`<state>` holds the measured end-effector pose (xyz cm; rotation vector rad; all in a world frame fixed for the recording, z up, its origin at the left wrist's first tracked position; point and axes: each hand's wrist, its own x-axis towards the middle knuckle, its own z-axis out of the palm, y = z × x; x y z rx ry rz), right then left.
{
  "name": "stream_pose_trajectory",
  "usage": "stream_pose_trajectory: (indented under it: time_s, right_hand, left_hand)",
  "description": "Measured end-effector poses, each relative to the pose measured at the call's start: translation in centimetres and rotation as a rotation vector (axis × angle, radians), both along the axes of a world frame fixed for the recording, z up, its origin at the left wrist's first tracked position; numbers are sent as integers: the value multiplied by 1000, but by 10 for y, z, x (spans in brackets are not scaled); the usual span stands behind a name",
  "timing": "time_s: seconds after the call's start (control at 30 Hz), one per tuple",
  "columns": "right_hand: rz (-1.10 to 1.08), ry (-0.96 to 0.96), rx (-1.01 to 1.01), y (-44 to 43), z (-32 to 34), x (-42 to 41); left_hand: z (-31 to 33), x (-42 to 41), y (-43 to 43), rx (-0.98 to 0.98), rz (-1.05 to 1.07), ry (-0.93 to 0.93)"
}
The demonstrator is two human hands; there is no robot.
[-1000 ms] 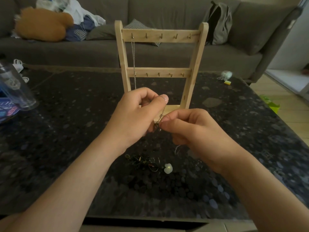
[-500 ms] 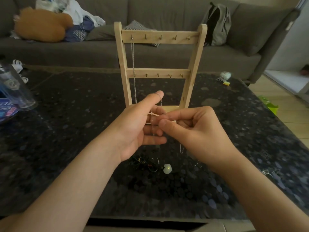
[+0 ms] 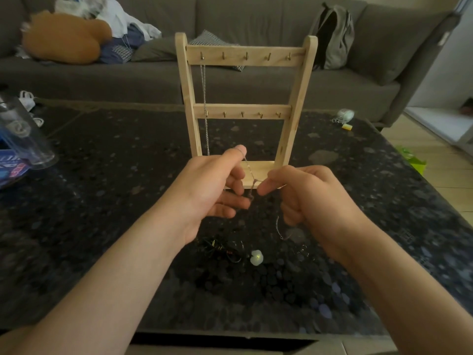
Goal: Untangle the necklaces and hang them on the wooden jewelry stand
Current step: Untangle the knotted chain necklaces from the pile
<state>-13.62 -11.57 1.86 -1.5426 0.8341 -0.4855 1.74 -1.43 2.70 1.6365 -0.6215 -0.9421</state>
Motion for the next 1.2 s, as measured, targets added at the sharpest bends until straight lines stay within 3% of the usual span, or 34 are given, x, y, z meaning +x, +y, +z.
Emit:
stream_pose_trajectory:
  time_s: [0.27, 0.53, 0.77, 0.97, 1.2]
  right_hand:
    - [144, 88, 192, -2, -3, -1]
    - [298, 103, 116, -1, 0, -2]
    - [146, -5, 65, -3, -2, 0]
    - [48, -24, -114, 2, -4, 6]
    - [-17, 5, -284, 4, -2, 5]
  left_hand:
    - [2, 2, 0, 22, -51, -128]
    - [5, 4, 1, 33, -62, -165]
    - [5, 7, 2, 62, -35, -182]
    - [4, 4, 3, 31, -63, -148]
    - [6, 8, 5, -66, -57, -375]
